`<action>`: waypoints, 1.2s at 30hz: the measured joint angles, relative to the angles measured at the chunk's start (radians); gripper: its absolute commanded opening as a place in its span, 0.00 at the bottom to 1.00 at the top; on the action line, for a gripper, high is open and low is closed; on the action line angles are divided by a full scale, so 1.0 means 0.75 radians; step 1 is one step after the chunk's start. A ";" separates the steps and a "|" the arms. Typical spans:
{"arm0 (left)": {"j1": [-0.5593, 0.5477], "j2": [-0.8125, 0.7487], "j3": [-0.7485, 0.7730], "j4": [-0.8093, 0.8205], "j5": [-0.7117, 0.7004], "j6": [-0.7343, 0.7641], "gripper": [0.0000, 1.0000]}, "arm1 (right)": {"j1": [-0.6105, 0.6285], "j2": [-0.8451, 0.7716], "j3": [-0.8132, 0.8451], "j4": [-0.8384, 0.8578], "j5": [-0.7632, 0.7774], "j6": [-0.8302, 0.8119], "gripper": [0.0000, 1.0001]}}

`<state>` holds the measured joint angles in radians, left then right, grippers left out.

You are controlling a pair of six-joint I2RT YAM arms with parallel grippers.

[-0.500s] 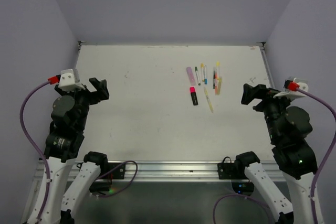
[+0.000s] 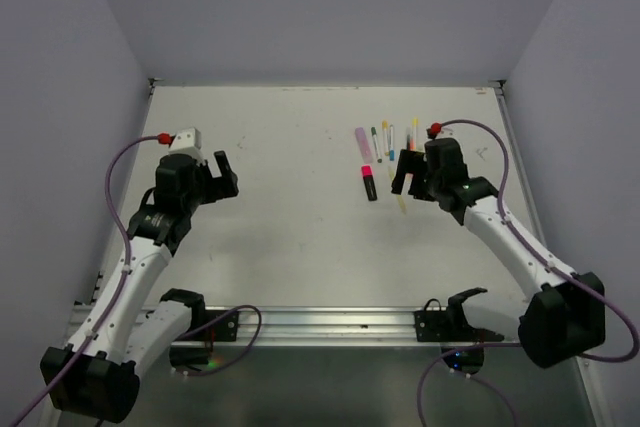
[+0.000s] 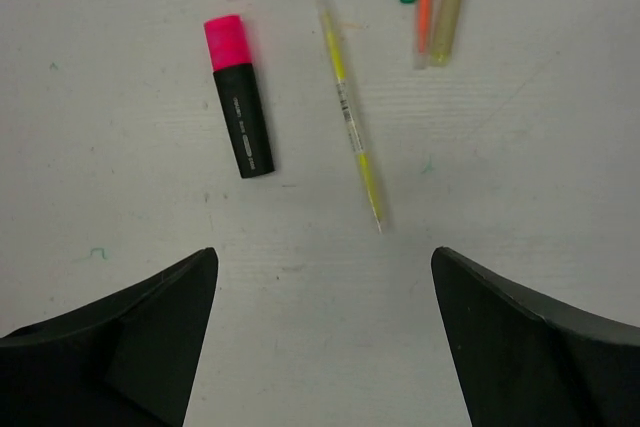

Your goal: Open the pen caps

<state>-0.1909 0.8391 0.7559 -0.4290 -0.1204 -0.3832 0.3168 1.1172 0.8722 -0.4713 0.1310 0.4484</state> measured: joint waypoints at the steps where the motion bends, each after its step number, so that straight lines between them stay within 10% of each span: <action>1: 0.000 0.026 -0.009 -0.001 0.016 -0.001 1.00 | 0.019 0.069 0.000 0.009 -0.004 0.000 0.90; 16: 0.045 0.111 -0.044 0.018 0.161 0.000 1.00 | 0.175 0.832 0.297 0.186 -0.018 -0.046 0.62; 24: 0.085 0.116 -0.046 0.035 0.236 0.000 1.00 | 0.201 0.986 0.376 0.200 -0.001 -0.052 0.53; 36: 0.093 0.124 -0.085 0.163 0.450 -0.059 1.00 | 0.277 0.942 0.311 0.249 0.066 -0.063 0.08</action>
<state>-0.1215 0.9321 0.6922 -0.3069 0.2173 -0.4274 0.5243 1.8236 1.1053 -0.2844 0.1802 0.4011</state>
